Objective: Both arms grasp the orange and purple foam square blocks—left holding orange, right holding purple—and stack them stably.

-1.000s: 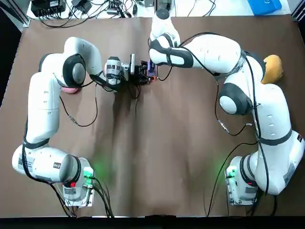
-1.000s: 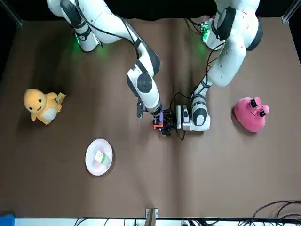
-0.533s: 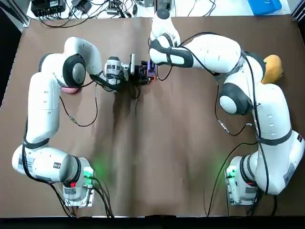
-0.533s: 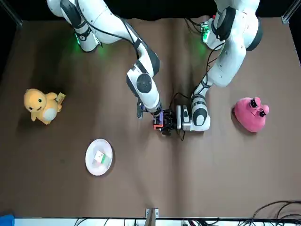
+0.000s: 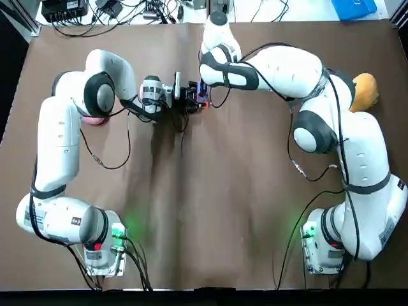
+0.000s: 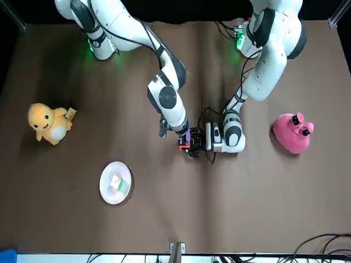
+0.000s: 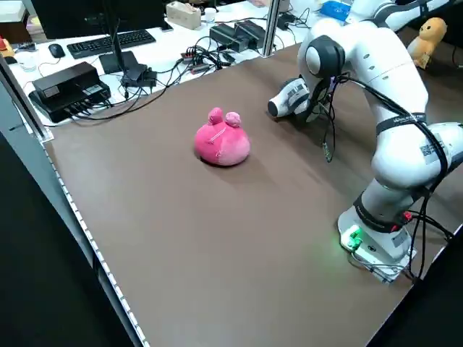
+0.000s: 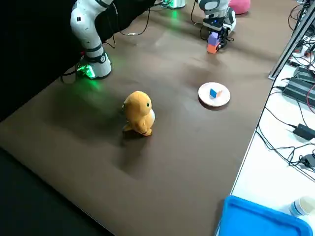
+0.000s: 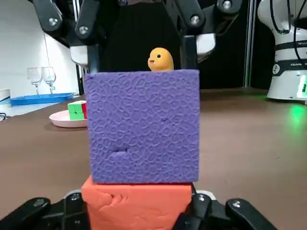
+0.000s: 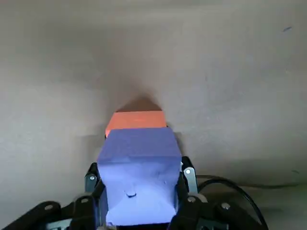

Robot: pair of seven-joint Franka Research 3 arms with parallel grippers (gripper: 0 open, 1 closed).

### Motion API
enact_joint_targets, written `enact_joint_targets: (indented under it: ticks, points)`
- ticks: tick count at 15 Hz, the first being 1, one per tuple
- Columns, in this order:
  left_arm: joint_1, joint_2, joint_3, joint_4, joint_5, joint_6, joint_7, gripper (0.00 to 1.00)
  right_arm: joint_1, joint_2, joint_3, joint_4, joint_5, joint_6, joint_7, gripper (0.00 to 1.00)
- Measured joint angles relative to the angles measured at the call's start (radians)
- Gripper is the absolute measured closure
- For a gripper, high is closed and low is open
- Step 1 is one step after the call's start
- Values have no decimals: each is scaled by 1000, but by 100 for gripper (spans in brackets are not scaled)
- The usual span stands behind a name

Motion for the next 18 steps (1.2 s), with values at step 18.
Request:
enact_joint_targets:
  ticks: [18]
  points:
    - [0,0,0,3,0,4,0,36,1,8,1,0,0,31,-2,14]
